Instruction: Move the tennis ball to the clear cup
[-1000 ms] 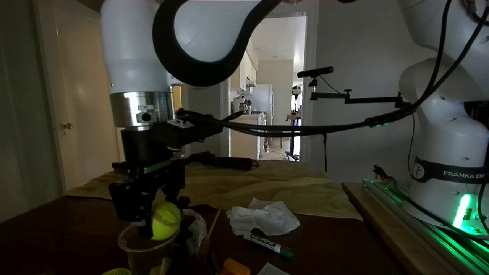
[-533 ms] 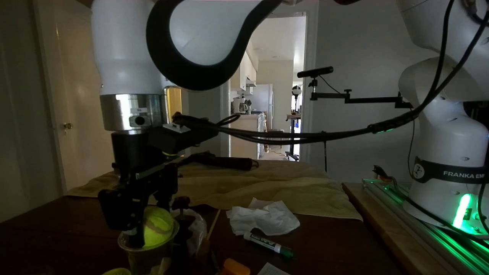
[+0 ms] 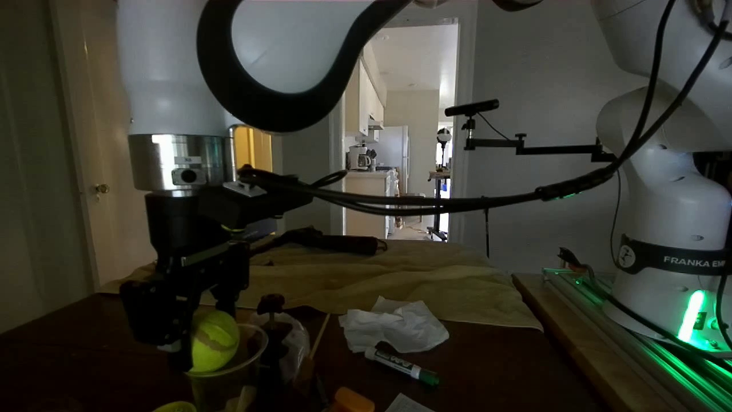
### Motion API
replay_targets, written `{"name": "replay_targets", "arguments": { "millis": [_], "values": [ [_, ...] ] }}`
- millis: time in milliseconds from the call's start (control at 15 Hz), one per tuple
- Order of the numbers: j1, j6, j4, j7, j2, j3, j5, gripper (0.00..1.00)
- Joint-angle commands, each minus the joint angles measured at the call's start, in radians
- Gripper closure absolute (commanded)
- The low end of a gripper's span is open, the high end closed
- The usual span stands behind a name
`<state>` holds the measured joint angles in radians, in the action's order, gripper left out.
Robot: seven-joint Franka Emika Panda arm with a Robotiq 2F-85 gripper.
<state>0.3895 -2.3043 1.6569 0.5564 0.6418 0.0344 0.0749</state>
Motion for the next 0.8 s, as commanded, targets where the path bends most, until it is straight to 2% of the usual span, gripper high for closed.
{"name": "replay_targets", "arguments": {
  "millis": [0,733],
  "values": [
    [0.005,0.005,-0.055,-0.005,0.029,-0.010,0.017,0.58],
    [0.006,-0.003,-0.041,0.005,0.024,-0.025,0.020,0.58]
  ]
}}
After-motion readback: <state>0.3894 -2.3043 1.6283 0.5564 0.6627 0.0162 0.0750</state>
